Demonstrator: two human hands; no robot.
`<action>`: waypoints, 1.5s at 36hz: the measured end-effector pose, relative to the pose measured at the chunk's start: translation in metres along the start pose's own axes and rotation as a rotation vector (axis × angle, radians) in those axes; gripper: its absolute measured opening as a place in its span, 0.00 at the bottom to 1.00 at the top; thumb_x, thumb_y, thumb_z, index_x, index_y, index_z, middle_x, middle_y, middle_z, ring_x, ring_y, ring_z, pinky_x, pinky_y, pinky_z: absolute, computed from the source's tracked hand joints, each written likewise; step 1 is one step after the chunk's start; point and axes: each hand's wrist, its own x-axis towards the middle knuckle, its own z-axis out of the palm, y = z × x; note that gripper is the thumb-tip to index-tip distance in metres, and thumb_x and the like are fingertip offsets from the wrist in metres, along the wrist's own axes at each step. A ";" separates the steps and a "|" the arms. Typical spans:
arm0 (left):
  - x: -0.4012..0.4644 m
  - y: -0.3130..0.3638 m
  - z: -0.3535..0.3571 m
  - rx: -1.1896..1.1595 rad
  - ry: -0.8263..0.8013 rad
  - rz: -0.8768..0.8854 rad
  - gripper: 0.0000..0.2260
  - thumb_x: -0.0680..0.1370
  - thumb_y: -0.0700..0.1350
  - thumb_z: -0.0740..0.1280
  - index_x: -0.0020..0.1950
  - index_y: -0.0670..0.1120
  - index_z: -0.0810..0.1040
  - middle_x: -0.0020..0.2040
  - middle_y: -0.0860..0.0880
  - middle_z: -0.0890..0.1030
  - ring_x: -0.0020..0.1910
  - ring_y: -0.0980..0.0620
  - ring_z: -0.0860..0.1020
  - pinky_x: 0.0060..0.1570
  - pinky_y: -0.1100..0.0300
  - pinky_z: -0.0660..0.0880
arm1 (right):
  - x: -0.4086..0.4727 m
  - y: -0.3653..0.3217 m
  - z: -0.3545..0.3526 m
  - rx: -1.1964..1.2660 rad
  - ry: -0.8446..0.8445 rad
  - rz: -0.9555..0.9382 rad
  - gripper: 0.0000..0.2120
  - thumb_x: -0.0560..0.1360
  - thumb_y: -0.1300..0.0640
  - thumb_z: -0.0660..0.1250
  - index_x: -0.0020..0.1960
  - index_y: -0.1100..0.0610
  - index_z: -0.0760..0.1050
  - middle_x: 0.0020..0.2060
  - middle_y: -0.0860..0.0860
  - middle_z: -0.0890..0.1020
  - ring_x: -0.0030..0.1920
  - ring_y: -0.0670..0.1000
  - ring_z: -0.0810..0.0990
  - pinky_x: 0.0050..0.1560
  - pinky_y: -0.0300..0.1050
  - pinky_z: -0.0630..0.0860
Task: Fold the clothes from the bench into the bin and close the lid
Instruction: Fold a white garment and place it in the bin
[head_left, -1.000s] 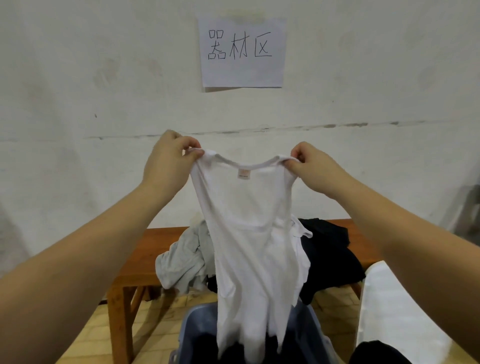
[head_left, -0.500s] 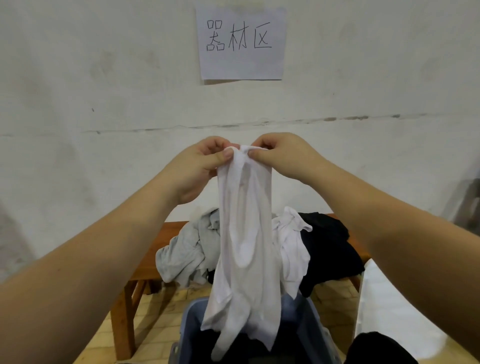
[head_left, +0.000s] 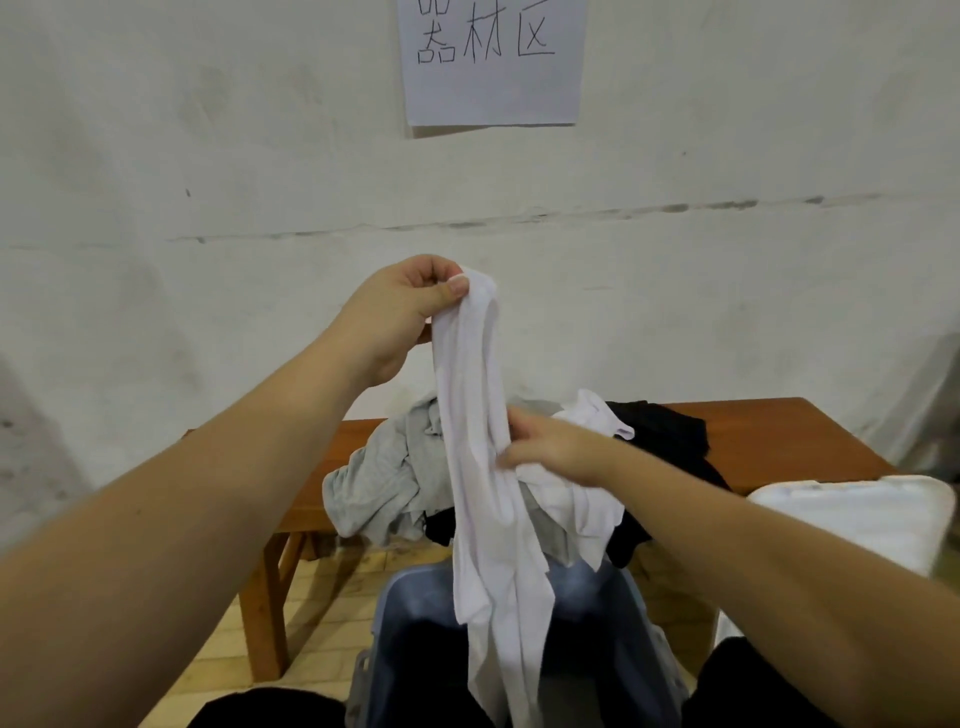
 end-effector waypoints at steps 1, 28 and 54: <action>0.001 0.000 -0.001 0.005 0.020 0.005 0.07 0.81 0.40 0.66 0.43 0.46 0.77 0.39 0.51 0.78 0.38 0.53 0.75 0.42 0.60 0.74 | 0.000 0.010 0.009 -0.038 -0.047 0.035 0.26 0.77 0.60 0.67 0.73 0.55 0.65 0.66 0.50 0.76 0.65 0.49 0.75 0.67 0.46 0.72; -0.005 -0.009 -0.050 0.062 0.256 0.024 0.06 0.80 0.43 0.68 0.43 0.49 0.78 0.39 0.53 0.80 0.37 0.55 0.78 0.42 0.57 0.76 | -0.023 0.079 0.002 -0.302 0.127 0.343 0.16 0.74 0.45 0.70 0.49 0.57 0.73 0.46 0.53 0.82 0.47 0.54 0.80 0.55 0.48 0.77; -0.009 -0.008 -0.033 -0.094 0.220 -0.027 0.04 0.80 0.44 0.68 0.46 0.48 0.80 0.40 0.52 0.82 0.39 0.53 0.79 0.40 0.59 0.75 | -0.039 0.039 -0.012 0.138 0.376 0.042 0.08 0.80 0.54 0.65 0.56 0.47 0.82 0.54 0.42 0.83 0.56 0.42 0.79 0.54 0.36 0.72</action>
